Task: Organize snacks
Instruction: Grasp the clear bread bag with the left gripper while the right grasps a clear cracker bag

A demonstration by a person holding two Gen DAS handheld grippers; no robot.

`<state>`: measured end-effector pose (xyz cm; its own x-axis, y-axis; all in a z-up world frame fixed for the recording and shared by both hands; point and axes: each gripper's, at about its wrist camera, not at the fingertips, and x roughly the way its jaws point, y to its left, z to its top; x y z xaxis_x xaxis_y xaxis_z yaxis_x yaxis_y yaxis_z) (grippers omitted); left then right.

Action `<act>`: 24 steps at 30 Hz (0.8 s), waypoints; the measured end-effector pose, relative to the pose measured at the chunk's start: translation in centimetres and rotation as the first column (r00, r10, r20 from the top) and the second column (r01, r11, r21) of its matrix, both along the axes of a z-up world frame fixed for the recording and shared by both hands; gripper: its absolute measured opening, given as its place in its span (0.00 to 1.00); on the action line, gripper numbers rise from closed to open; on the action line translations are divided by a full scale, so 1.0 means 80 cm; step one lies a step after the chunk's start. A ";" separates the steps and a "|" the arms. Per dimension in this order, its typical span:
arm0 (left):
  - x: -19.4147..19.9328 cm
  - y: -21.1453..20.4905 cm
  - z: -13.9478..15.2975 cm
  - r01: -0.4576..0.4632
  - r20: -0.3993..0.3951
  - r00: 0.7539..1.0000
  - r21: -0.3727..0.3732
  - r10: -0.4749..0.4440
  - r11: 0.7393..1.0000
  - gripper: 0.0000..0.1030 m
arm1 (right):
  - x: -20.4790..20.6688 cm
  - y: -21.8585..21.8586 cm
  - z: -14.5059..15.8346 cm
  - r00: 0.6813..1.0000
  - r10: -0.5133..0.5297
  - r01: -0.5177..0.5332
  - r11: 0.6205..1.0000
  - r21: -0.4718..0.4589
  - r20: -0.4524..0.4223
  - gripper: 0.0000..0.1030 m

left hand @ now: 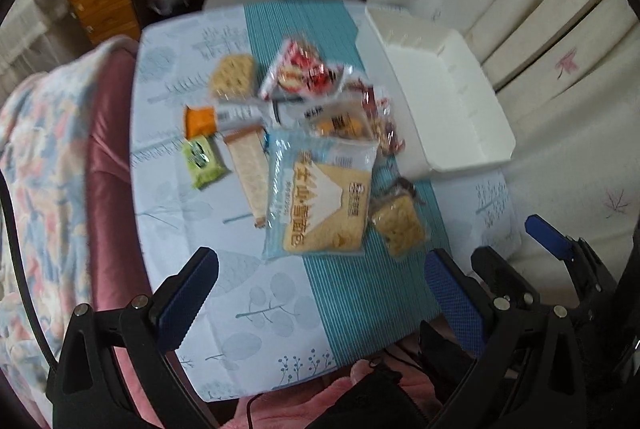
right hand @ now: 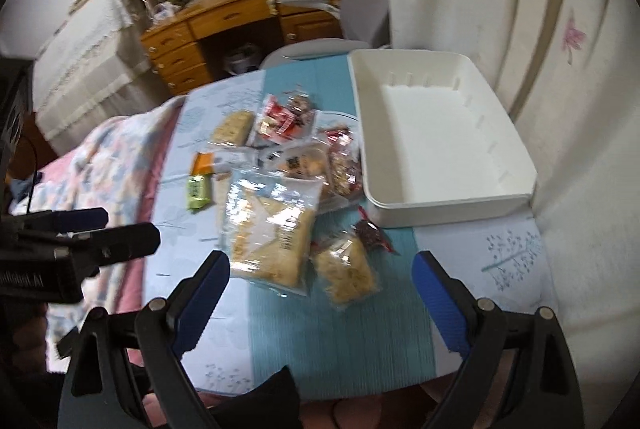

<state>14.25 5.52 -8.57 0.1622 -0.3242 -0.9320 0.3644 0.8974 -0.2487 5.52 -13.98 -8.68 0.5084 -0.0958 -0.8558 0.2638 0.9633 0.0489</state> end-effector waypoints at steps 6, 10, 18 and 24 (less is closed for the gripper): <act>0.022 -0.024 -0.046 0.036 -0.106 0.994 0.046 -0.031 0.998 0.99 | -0.009 0.004 -0.032 0.999 -0.021 0.019 0.997 -0.069 -0.024 0.91; 0.028 -0.040 -0.075 0.041 -0.169 0.985 0.076 -0.027 0.996 0.99 | -0.015 0.005 -0.055 0.999 0.014 -0.016 0.997 -0.081 -0.029 0.91; 0.042 -0.070 -0.128 0.018 -0.263 0.964 0.182 0.031 0.983 0.99 | -0.006 0.002 -0.104 0.992 0.117 -0.123 0.977 -0.175 -0.047 0.91; 0.056 -0.090 -0.165 0.006 -0.308 0.949 0.235 0.068 0.972 0.99 | 0.007 0.008 -0.144 0.960 0.257 -0.276 0.937 -0.214 -0.110 0.91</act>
<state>18.72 -1.69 -21.75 -0.1418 -0.0941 -0.9854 0.2731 0.9531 -0.1303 6.08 -13.33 -20.20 0.4732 -0.1607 -0.8662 -0.0099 0.9822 -0.1876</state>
